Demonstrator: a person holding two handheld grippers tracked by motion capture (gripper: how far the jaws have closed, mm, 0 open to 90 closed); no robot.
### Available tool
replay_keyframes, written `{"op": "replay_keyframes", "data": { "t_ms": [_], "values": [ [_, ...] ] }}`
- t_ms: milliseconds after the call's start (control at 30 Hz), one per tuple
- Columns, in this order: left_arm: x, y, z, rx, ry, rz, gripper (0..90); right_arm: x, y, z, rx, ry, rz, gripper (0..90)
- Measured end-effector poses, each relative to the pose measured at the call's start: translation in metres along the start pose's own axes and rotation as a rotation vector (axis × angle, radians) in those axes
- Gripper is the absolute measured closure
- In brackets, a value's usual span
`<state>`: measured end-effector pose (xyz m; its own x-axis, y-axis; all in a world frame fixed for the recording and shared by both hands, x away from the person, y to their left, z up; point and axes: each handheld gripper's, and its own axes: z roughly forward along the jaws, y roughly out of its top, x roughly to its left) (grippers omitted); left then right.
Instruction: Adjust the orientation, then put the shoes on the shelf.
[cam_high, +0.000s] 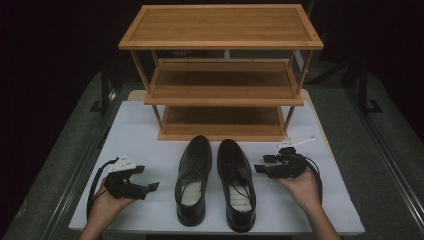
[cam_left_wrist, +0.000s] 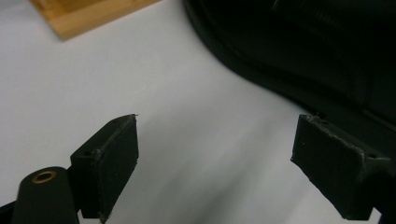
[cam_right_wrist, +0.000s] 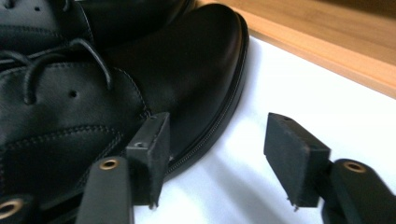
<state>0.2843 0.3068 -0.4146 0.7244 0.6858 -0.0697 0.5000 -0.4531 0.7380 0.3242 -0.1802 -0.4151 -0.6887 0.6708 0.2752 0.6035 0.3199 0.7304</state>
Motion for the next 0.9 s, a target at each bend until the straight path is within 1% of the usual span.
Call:
{"op": "replay_keyframes", "data": {
  "t_ms": [33,67,100,133,233,300,333,367,400,433,567,600,633,667,700,733,800,867,900],
  "values": [
    [-0.001,0.003,0.0,-0.002,-0.006,0.004,14.0,0.0,0.0,-0.001,-0.004,-0.002,0.001,38.9],
    [-0.003,0.009,0.0,-0.011,-0.02,0.01,13.9,0.001,0.002,-0.003,-0.018,-0.001,0.004,36.9],
    [-0.003,0.009,0.0,-0.011,-0.02,0.01,13.9,0.001,0.002,-0.003,-0.018,-0.001,0.004,36.9],
    [-0.004,0.012,0.0,-0.015,-0.024,0.014,13.9,0.003,0.004,-0.005,-0.025,-0.004,0.001,35.5],
    [-0.007,0.023,0.0,-0.034,-0.048,0.024,13.9,0.004,0.005,-0.006,-0.034,0.002,-0.002,35.5],
    [-0.011,0.036,0.001,-0.048,-0.064,0.039,14.0,0.007,0.007,-0.009,-0.045,0.014,0.0,35.0],
    [-0.011,0.036,0.001,-0.048,-0.064,0.039,14.0,0.007,0.007,-0.009,-0.045,0.014,0.0,35.0],
    [-0.012,0.04,0.001,-0.05,-0.07,0.046,14.0,0.008,0.007,-0.009,-0.045,0.017,0.0,35.0],
    [-0.015,0.048,0.002,-0.06,-0.083,0.057,14.0,0.012,0.009,-0.011,-0.051,0.025,-0.007,34.6],
    [-0.015,0.048,0.002,-0.06,-0.083,0.057,14.0,0.012,0.009,-0.011,-0.051,0.025,-0.007,34.6],
    [-0.023,0.063,0.005,-0.075,-0.101,0.084,14.1,0.021,0.014,-0.015,-0.064,0.043,-0.026,34.5],
    [-0.025,0.067,0.006,-0.079,-0.106,0.091,14.1,0.026,0.016,-0.016,-0.069,0.058,-0.039,34.5],
    [-0.027,0.07,0.008,-0.082,-0.109,0.1,14.1,0.026,0.016,-0.016,-0.069,0.058,-0.039,34.5],
    [-0.03,0.076,0.01,-0.081,-0.119,0.113,14.1,0.031,0.017,-0.017,-0.07,0.065,-0.051,34.5],
    [-0.03,0.076,0.01,-0.081,-0.119,0.113,14.2,0.031,0.017,-0.017,-0.07,0.065,-0.051,34.5],
    [-0.031,0.079,0.012,-0.081,-0.123,0.119,14.4,0.035,0.018,-0.017,-0.071,0.072,-0.063,34.6],
    [-0.033,0.085,0.015,-0.082,-0.131,0.125,14.4,0.037,0.019,-0.018,-0.076,0.071,-0.067,34.5],
    [-0.035,0.092,0.021,-0.08,-0.142,0.139,14.5,0.04,0.02,-0.018,-0.079,0.078,-0.078,34.6],
    [-0.035,0.092,0.021,-0.08,-0.142,0.139,14.4,0.04,0.02,-0.018,-0.079,0.078,-0.078,34.6]
  ]
}}
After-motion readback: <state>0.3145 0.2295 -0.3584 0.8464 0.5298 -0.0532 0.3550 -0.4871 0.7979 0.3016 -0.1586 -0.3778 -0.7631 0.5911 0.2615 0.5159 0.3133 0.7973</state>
